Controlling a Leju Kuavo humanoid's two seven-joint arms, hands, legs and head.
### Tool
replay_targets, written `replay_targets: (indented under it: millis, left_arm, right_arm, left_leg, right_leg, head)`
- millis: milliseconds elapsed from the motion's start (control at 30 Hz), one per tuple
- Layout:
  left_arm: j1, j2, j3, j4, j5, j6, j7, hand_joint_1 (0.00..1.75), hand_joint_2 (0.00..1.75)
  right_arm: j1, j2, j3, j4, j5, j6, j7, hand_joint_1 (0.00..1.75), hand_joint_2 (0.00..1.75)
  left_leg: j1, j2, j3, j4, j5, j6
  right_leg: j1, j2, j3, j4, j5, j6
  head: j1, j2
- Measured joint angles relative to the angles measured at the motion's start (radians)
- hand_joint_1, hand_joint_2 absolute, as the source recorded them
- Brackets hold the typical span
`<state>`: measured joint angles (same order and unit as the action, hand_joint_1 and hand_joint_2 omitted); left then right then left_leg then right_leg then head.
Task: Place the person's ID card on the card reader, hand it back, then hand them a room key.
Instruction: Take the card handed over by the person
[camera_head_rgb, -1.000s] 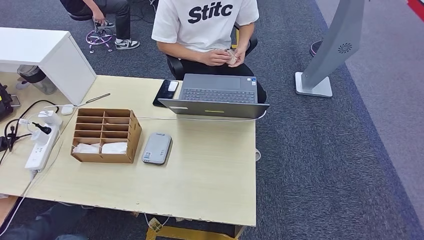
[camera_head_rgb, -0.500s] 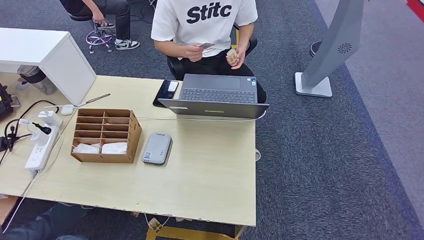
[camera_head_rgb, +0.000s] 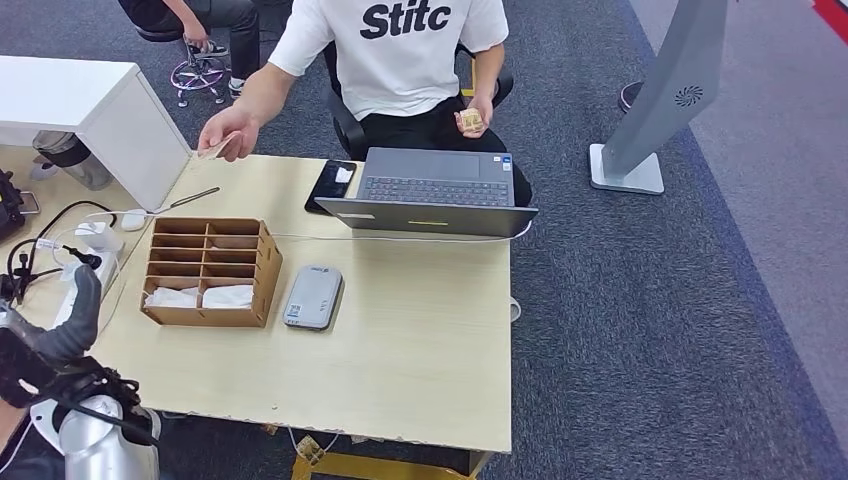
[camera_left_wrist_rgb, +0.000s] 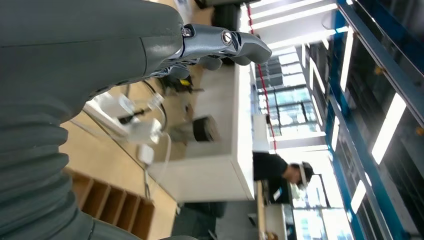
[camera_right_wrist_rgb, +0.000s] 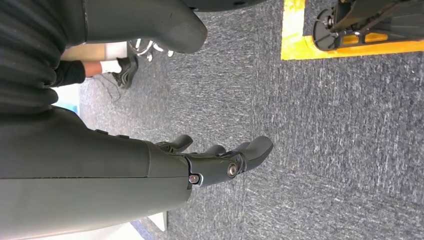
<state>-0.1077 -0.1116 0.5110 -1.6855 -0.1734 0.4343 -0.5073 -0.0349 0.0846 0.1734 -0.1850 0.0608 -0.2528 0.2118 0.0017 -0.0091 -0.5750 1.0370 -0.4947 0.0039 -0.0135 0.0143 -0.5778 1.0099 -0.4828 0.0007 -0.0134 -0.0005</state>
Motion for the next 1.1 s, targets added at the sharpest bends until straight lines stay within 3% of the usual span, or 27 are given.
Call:
replay_targets:
  millis: [600, 633, 733, 767, 1100]
  left_arm:
    - [-0.291, 0.115, -0.380, 0.195, -0.333, -0.004, 0.211, 0.00, 1.75]
    - [-0.303, 0.122, -0.400, 0.208, -0.356, 0.000, 0.221, 0.10, 1.75]
    - [-0.339, 0.145, -0.459, 0.246, -0.428, 0.008, 0.254, 1.40, 1.75]
    - [-0.350, 0.154, -0.480, 0.259, -0.452, 0.010, 0.264, 1.75, 1.75]
    - [-0.410, 0.238, -0.641, 0.358, -0.699, 0.021, 0.358, 1.75, 1.75]
  right_arm:
    - [-0.005, 0.002, 0.035, 0.000, 0.059, 0.046, 0.018, 0.00, 1.75]
    - [-0.006, 0.002, 0.038, 0.000, 0.063, 0.048, 0.017, 0.00, 1.75]
    - [-0.006, 0.002, 0.047, 0.001, 0.077, 0.057, 0.015, 0.00, 1.75]
    - [-0.006, 0.002, 0.050, 0.001, 0.081, 0.060, 0.014, 0.00, 1.75]
    - [-0.009, 0.000, 0.076, 0.002, 0.136, 0.098, -0.011, 0.00, 1.75]
  left_leg:
    - [0.000, 0.001, 0.000, 0.000, 0.000, 0.000]
    - [0.000, 0.001, 0.000, 0.000, 0.000, 0.000]
    - [0.000, 0.001, 0.000, 0.000, 0.000, 0.000]
    - [0.000, 0.001, 0.000, 0.000, 0.000, 0.000]
    - [0.000, 0.004, 0.000, 0.000, 0.000, 0.000]
  right_leg:
    - [0.000, 0.002, 0.000, 0.000, 0.001, 0.000]
    - [0.000, 0.002, 0.000, 0.000, 0.001, 0.000]
    - [0.000, 0.002, 0.000, 0.000, 0.001, 0.000]
    - [0.000, 0.002, 0.000, 0.000, 0.001, 0.000]
    - [0.000, 0.004, -0.001, 0.001, 0.001, -0.001]
  head:
    - [0.000, 0.000]
    - [0.000, 0.000]
    - [0.000, 0.000]
    - [0.000, 0.000]
    - [0.000, 0.000]
